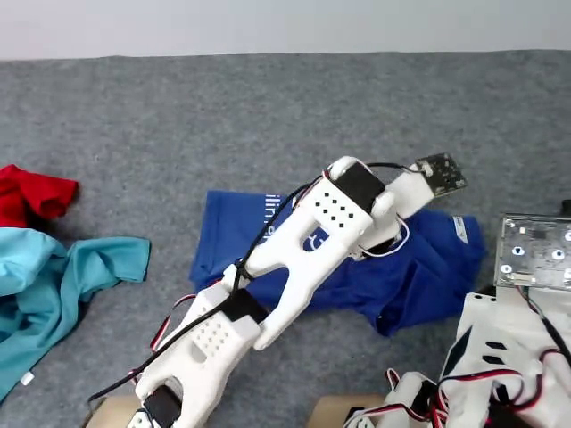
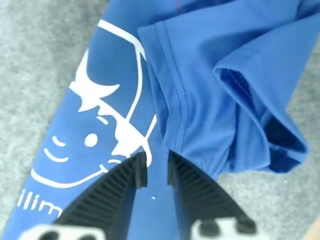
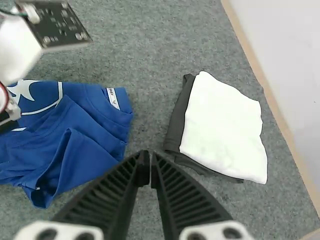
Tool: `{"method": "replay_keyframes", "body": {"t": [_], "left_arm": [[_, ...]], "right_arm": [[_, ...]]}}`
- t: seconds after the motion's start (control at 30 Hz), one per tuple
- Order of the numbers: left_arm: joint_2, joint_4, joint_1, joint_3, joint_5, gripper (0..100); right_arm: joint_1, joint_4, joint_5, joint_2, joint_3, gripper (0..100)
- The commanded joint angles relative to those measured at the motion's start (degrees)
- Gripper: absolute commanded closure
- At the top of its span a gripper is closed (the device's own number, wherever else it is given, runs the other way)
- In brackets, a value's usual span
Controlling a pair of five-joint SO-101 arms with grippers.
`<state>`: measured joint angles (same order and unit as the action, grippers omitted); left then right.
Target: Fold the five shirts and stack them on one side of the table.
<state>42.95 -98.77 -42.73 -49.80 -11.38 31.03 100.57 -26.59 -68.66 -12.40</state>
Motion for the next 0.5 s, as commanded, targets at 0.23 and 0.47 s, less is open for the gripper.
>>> {"method": "replay_keyframes", "body": {"t": [0.23, 0.47], "left_arm": [[-14.3, -1.3, 0.2, -3.2, 6.8, 92], [-14.2, -1.6, 2.1, -8.8, 7.6, 88]], "right_arm": [[0.5, 2.1, -0.4, -0.2, -0.3, 98.7], [0.5, 2.1, -0.3, -0.1, -0.3, 98.7]]}}
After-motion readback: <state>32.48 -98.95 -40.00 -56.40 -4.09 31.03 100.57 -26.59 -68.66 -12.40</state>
